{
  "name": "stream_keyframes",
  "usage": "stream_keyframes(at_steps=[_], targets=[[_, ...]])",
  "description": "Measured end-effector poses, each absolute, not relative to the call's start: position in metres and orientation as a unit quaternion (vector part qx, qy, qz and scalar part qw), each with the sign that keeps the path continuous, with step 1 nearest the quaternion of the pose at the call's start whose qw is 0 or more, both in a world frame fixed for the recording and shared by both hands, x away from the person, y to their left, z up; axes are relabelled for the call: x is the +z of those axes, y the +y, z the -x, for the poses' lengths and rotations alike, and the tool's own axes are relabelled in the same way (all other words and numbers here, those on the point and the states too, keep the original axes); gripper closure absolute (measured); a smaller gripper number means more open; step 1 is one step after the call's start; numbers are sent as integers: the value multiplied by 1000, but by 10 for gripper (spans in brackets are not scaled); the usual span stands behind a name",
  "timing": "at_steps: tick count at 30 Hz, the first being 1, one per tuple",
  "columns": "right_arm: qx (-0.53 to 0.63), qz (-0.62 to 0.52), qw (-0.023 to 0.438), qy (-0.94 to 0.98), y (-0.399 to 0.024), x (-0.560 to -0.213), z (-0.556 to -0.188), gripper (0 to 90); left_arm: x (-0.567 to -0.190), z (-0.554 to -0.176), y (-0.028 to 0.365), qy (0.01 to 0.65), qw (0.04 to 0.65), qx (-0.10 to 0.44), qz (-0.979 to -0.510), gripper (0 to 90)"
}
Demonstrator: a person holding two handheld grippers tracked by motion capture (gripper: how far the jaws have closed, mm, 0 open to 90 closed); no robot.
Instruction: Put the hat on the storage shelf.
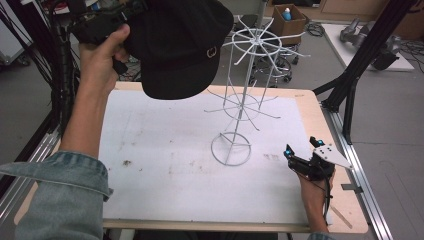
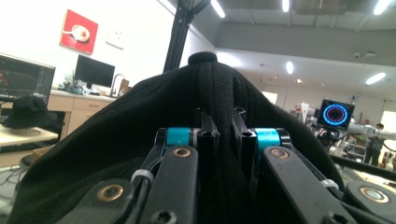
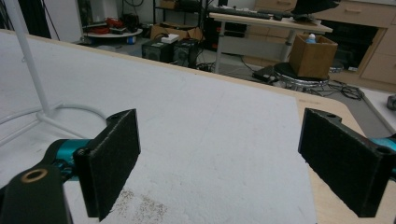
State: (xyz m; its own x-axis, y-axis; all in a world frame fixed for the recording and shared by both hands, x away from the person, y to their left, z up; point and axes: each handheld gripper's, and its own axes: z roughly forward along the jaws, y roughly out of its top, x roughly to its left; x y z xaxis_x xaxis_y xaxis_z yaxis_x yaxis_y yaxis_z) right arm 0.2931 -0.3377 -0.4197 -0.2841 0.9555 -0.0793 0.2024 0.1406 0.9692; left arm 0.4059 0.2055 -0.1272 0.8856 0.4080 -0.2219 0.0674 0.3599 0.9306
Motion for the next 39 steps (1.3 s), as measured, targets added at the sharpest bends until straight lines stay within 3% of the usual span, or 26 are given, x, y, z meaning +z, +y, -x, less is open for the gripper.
stream_keyframes(at_steps=[14, 39], targets=[[477, -448, 396, 644, -337, -420, -293, 122, -155, -399, 206, 219, 736, 145, -625, 816], [475, -448, 397, 645, -337, -420, -293, 122, -225, -398, 180, 230, 696, 129, -668, 799]])
